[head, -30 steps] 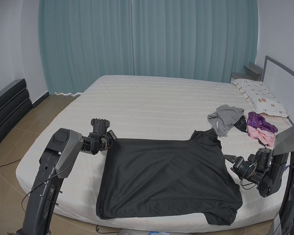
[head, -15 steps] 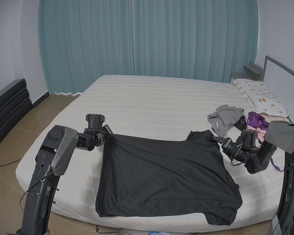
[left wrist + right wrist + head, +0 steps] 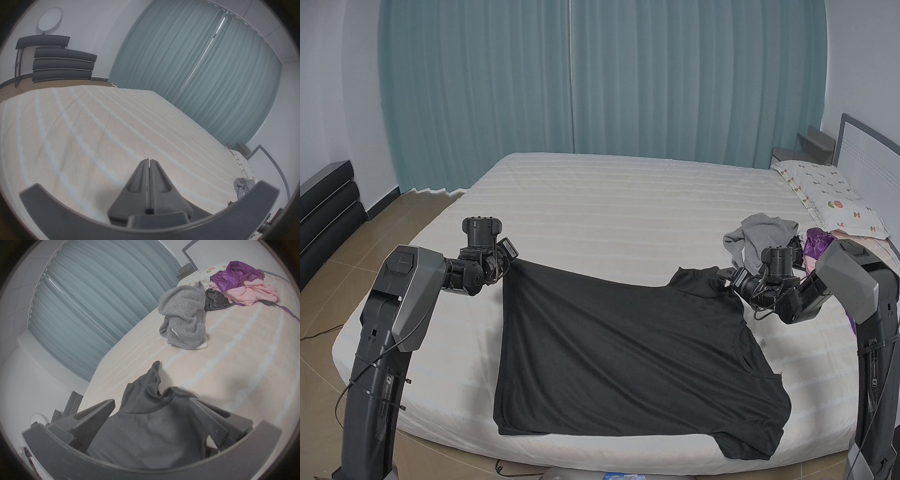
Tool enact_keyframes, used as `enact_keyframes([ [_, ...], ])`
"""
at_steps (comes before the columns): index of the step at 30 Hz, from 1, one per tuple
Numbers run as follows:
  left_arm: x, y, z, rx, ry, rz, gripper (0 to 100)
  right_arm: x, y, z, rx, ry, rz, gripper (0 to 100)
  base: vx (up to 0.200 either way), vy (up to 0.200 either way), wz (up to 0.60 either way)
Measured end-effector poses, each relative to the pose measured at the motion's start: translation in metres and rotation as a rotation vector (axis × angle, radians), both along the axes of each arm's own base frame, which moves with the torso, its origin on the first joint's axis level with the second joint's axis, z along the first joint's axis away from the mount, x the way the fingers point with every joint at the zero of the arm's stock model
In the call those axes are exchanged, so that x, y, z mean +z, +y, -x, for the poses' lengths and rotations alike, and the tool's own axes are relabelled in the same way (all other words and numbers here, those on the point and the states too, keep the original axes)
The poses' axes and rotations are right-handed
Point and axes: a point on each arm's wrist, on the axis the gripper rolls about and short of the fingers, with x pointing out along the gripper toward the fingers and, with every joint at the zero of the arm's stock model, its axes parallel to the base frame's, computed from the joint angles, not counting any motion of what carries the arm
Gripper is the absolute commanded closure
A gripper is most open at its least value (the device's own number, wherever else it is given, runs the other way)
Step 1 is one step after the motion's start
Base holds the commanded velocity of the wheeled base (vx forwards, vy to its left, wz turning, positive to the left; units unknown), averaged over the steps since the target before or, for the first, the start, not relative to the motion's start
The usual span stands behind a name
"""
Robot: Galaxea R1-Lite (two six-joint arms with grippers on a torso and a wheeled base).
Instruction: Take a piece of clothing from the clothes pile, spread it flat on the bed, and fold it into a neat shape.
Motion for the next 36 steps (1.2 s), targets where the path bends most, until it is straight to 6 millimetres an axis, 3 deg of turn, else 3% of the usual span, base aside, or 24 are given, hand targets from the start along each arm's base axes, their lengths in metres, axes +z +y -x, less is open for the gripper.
enact_keyframes([
  [8, 0.006, 0.003, 0.0, 0.05, -0.008, -0.044, 100, -0.016, -0.001, -0.025, 0.013, 0.006, 0.075, 0, 0.0, 0.0, 0.0],
  [15, 0.006, 0.004, 0.001, 0.069, 0.006, -0.058, 100, -0.027, 0.003, -0.033, 0.029, 0.021, 0.087, 0, 0.0, 0.0, 0.0],
  [16, 0.006, 0.004, 0.001, 0.074, 0.008, -0.061, 100, -0.028, 0.004, -0.033, 0.035, 0.023, 0.089, 100, 0.0, 0.0, 0.0],
  [25, 0.005, 0.003, 0.002, 0.08, 0.02, -0.067, 100, -0.035, 0.008, -0.038, 0.065, 0.011, 0.125, 100, 0.0, 0.0, 0.0],
  [36, 0.006, 0.006, 0.001, 0.1, 0.01, -0.09, 100, -0.02, -0.008, -0.049, 0.014, -0.059, 0.122, 100, 0.0, 0.0, 0.0],
])
